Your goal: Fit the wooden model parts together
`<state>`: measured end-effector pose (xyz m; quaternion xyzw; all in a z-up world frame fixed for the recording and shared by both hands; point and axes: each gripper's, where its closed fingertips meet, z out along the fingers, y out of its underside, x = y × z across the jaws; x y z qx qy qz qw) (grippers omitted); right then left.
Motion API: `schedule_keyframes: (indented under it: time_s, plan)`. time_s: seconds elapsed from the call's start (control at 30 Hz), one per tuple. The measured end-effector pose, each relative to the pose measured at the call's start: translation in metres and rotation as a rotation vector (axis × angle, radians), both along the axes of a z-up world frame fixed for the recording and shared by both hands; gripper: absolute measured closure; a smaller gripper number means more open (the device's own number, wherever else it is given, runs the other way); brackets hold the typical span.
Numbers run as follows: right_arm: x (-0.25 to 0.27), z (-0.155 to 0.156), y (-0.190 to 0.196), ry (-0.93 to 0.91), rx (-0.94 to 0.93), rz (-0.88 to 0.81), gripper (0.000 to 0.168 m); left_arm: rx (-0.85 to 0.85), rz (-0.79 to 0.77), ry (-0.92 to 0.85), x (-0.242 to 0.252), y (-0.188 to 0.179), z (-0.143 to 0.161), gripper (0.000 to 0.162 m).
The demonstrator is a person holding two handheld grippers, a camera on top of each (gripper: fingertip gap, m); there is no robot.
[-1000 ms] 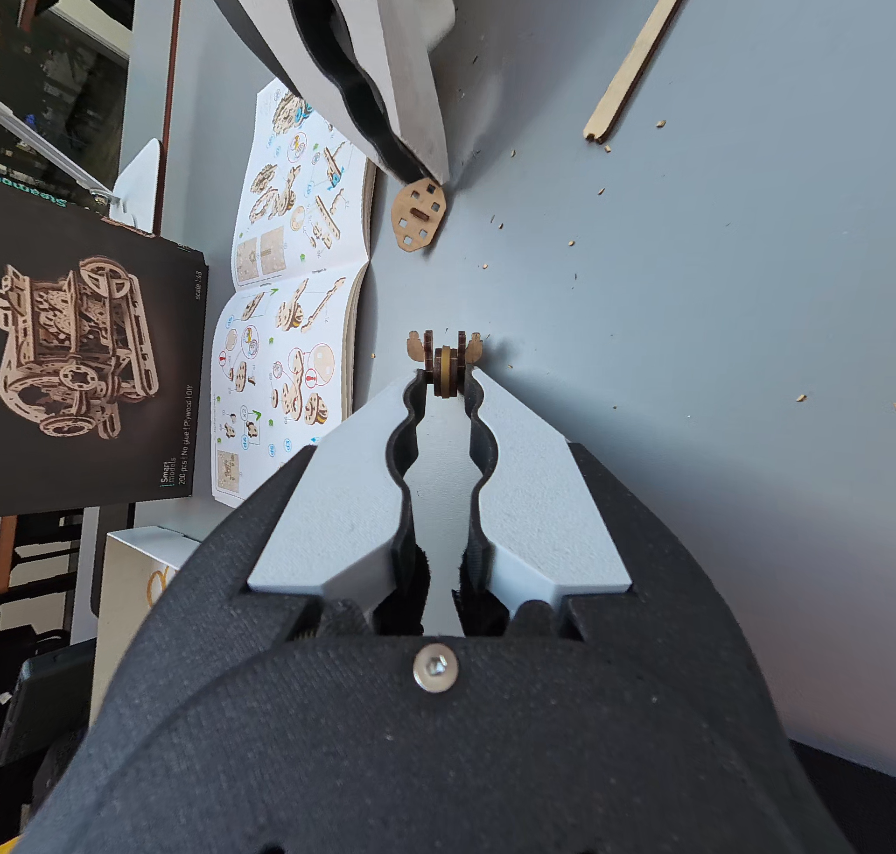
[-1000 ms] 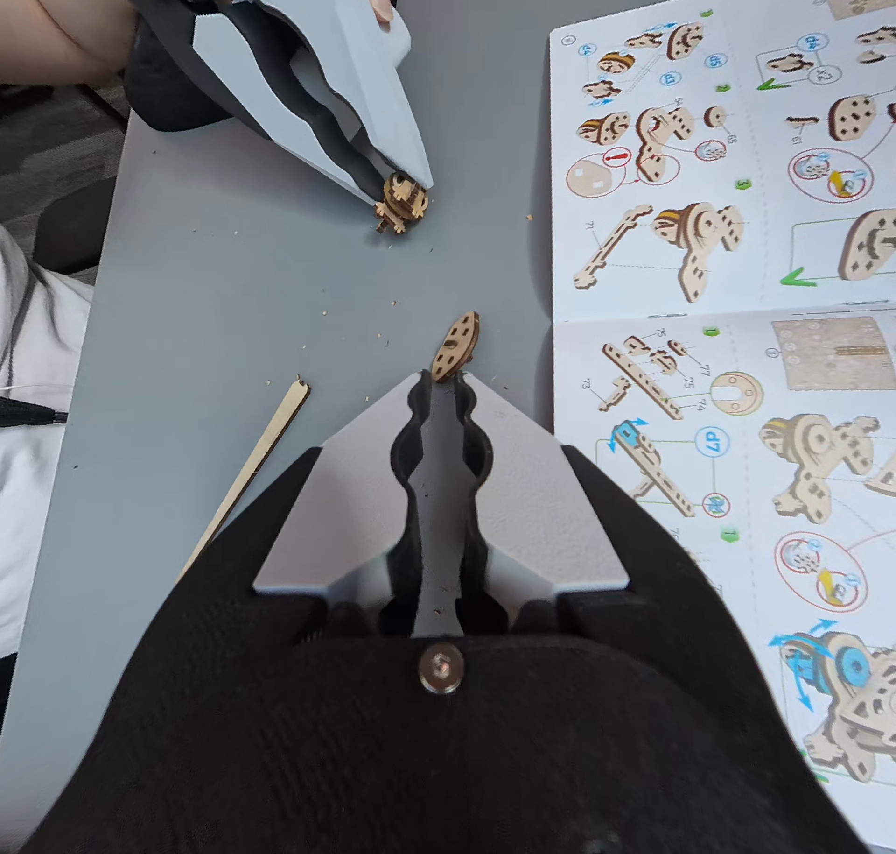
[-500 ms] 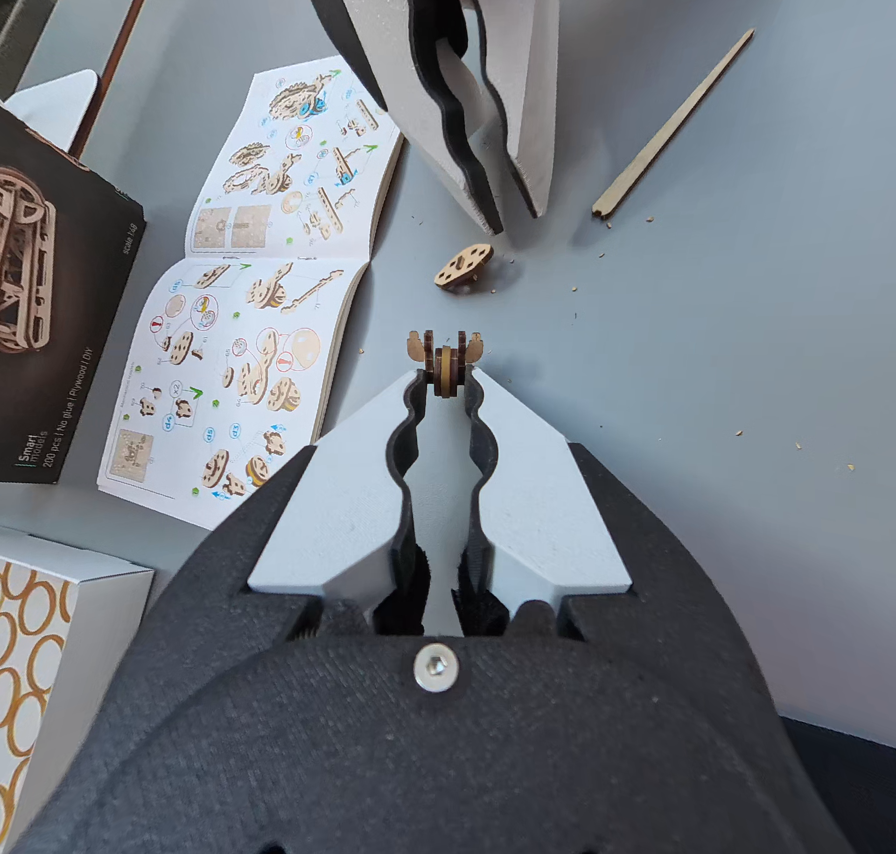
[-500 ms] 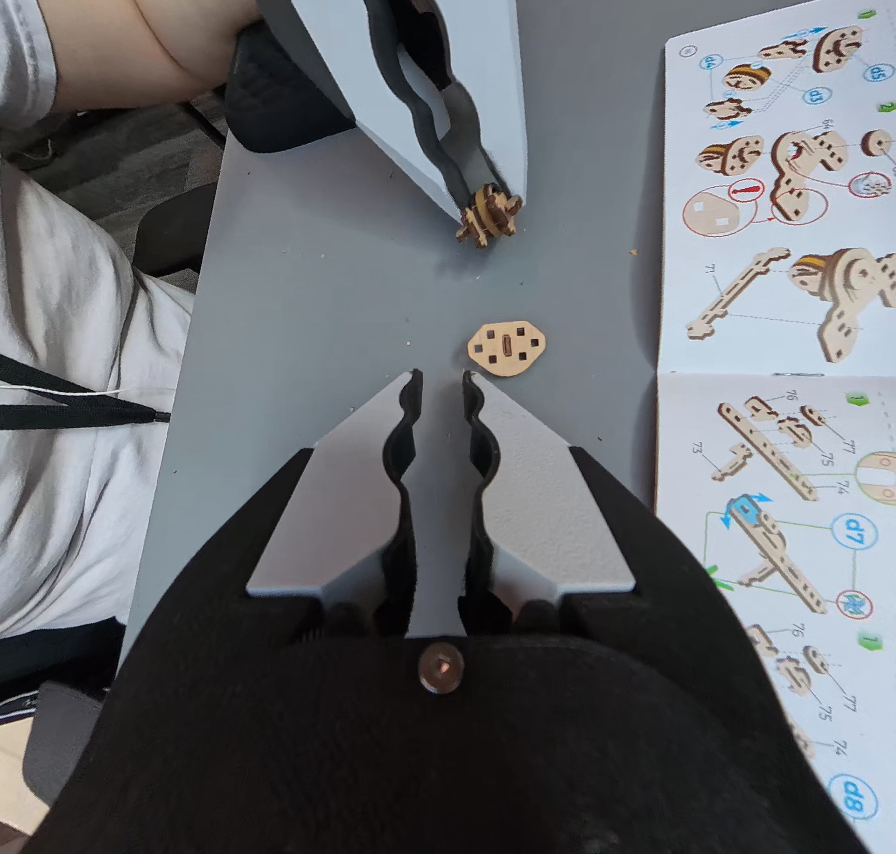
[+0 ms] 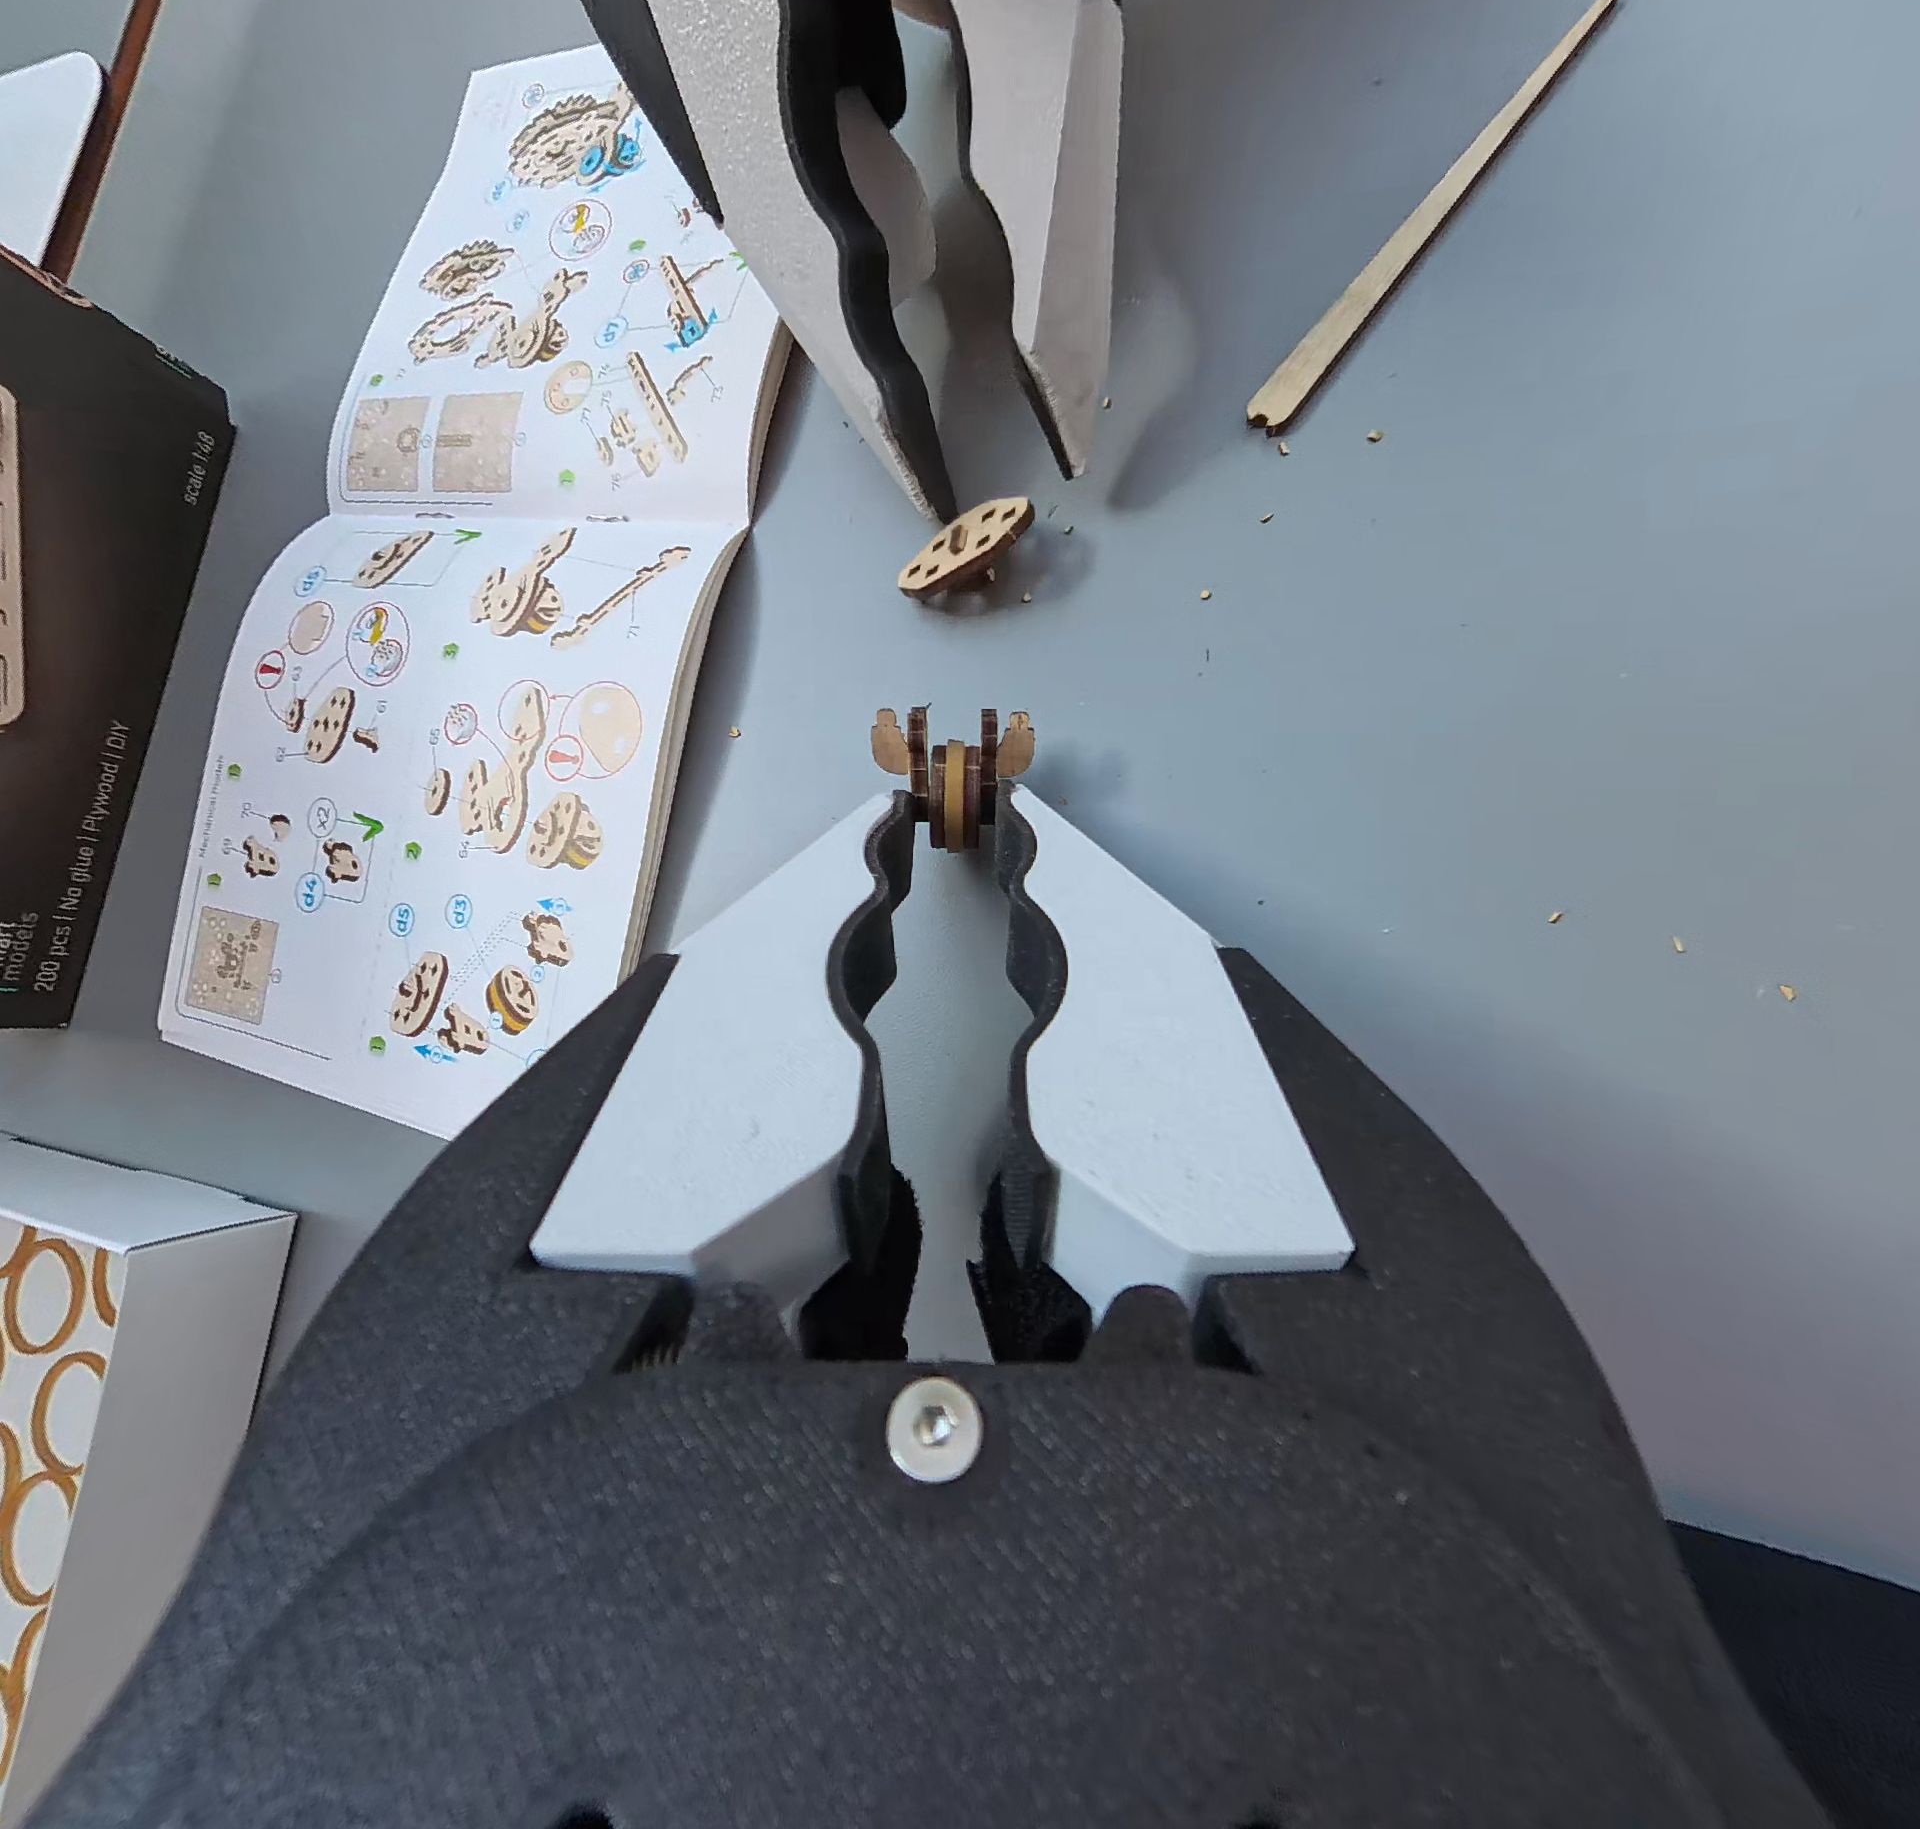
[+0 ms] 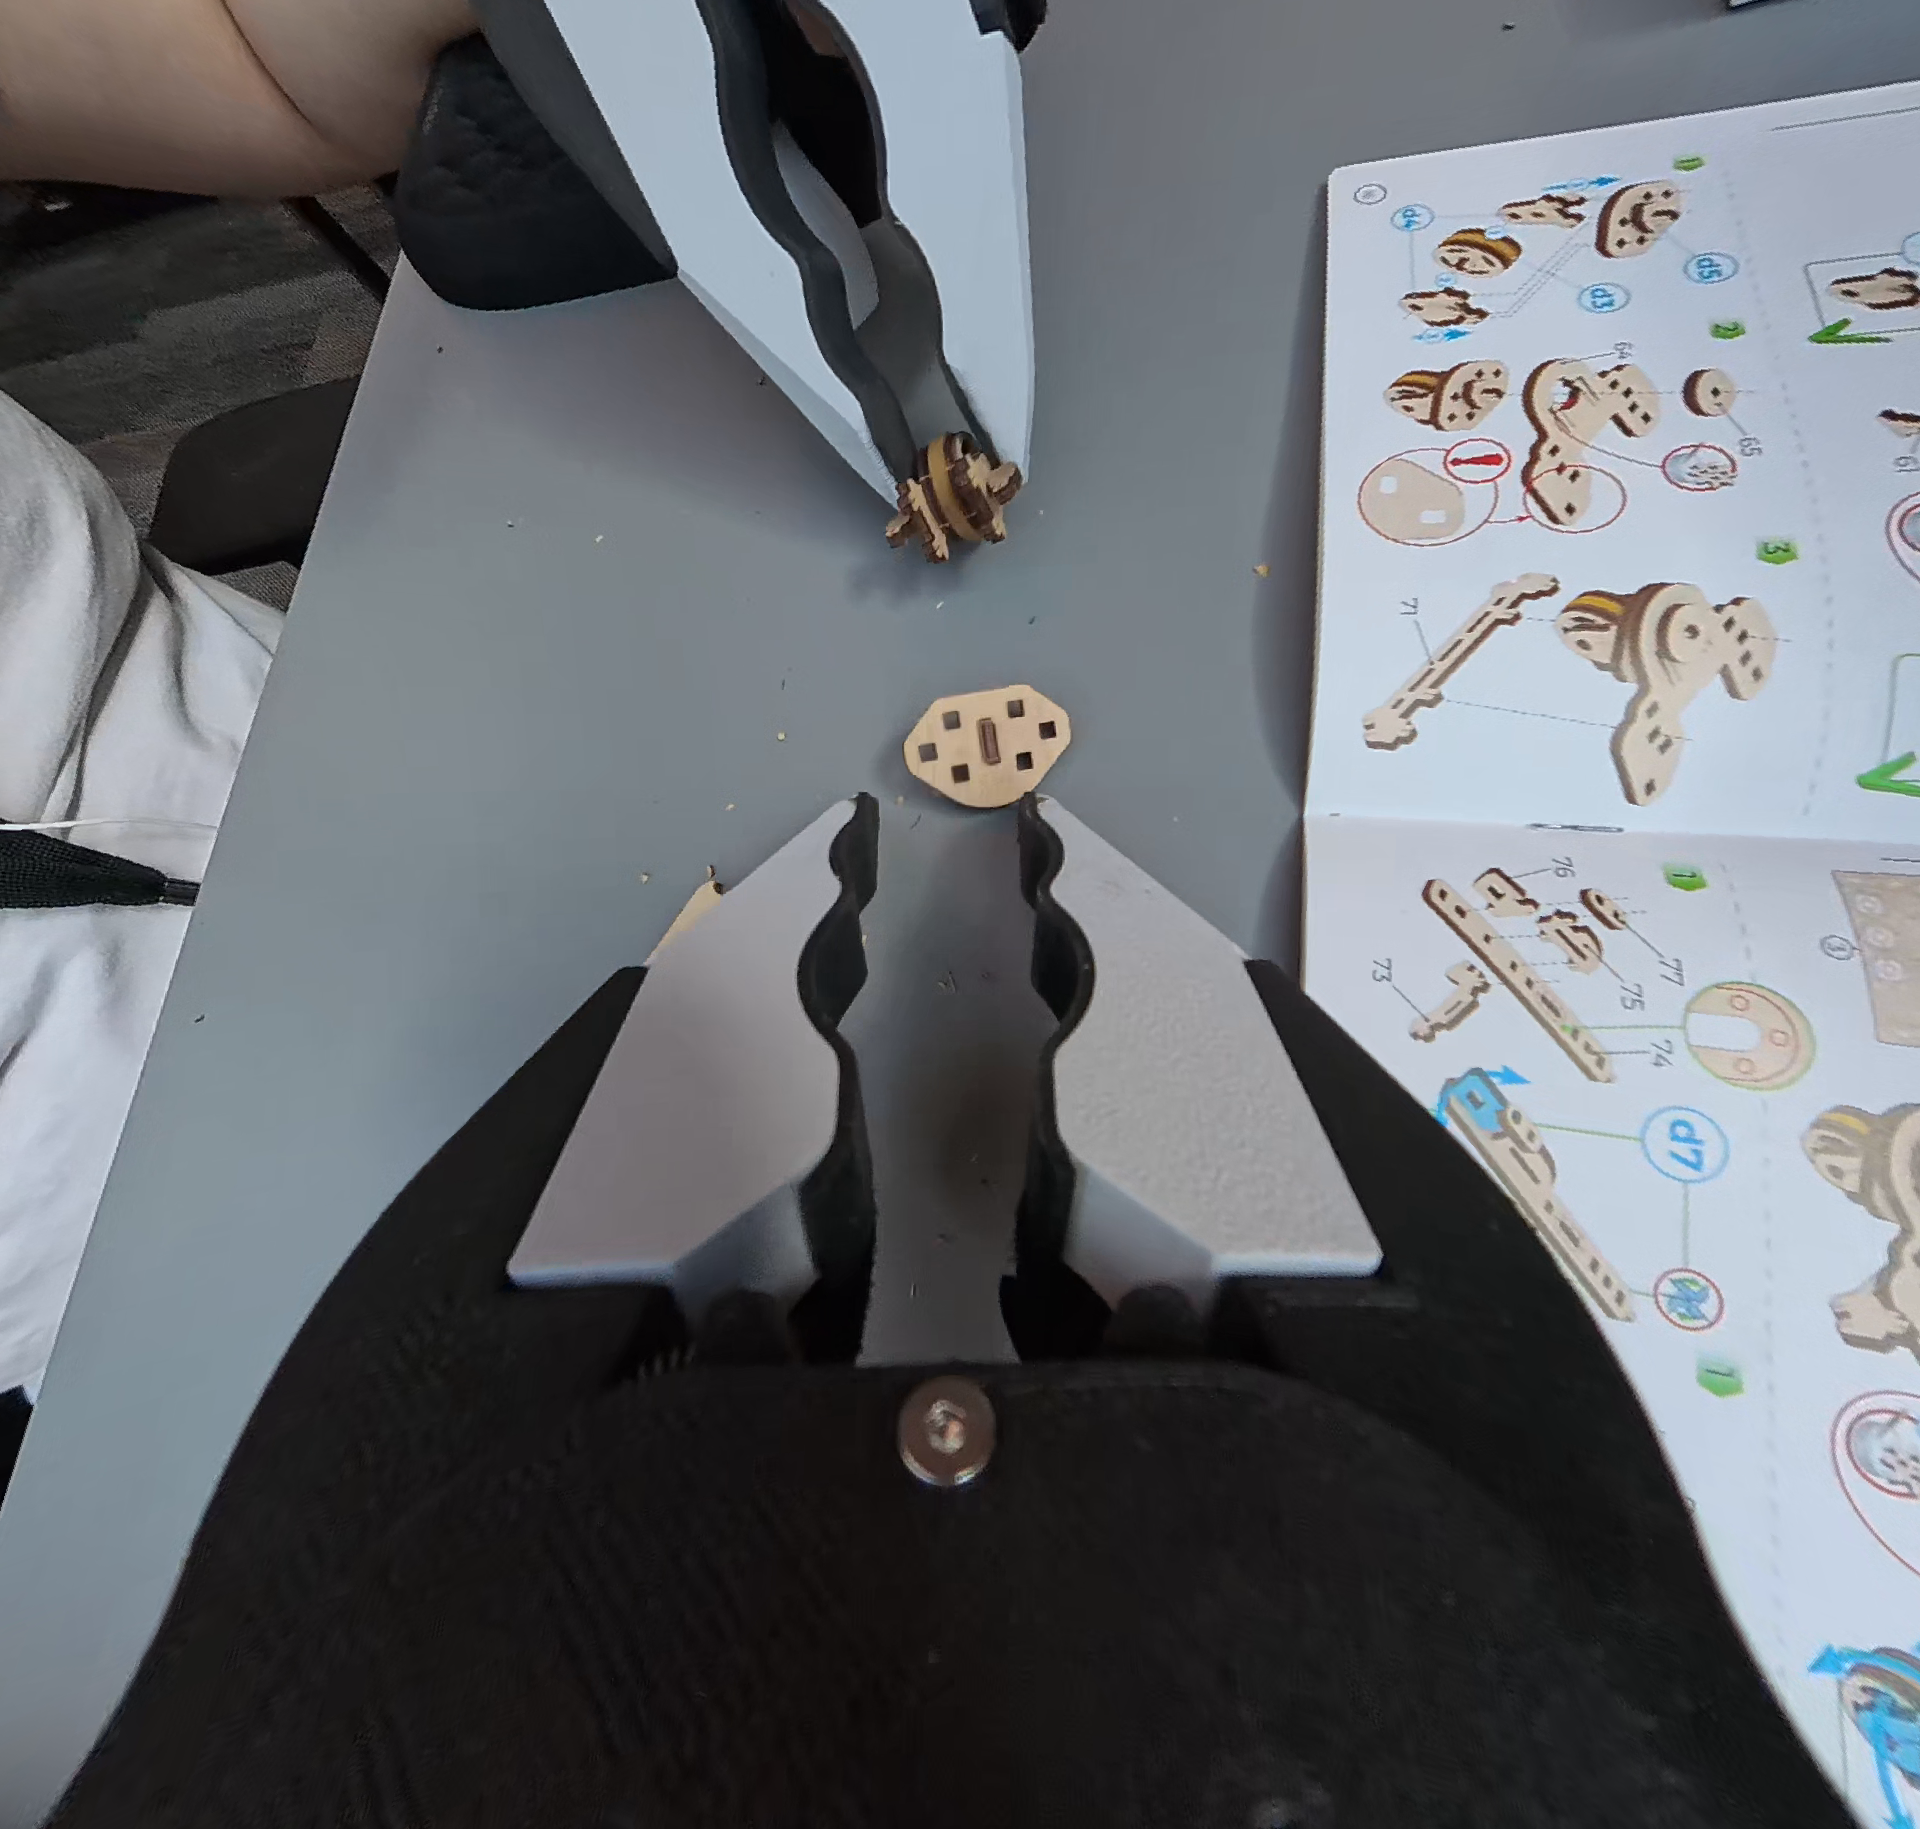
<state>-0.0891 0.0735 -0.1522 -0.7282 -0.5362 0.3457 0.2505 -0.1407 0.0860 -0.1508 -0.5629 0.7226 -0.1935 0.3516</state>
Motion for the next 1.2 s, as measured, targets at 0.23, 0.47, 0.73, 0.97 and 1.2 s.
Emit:
schedule_keyframes:
  time_s: [0.23, 0.47, 0.73, 0.97, 1.2]
  plan:
    - [-0.001, -0.002, 0.007, -0.007, 0.051, -0.003, 0.145, -0.02, -0.01, -0.013, 0.006, -0.008, 0.004, 0.149]
    - [-0.011, -0.001, 0.003, -0.022, 0.102, 0.034, 0.156, 0.0, -0.012, -0.033, 0.012, -0.013, 0.008, 0.149]
    - [-0.019, 0.002, 0.0, -0.002, 0.043, 0.015, 0.156, 0.022, -0.002, -0.041, 0.019, -0.014, 0.008, 0.148]
    - [-0.021, 0.0, -0.001, -0.01, 0.032, 0.015, 0.155, 0.033, 0.006, -0.01, 0.022, -0.021, 0.007, 0.149]
    - [-0.021, 0.001, -0.002, -0.002, 0.001, 0.007, 0.153, 0.074, 0.001, 0.043, 0.024, -0.024, -0.003, 0.149]
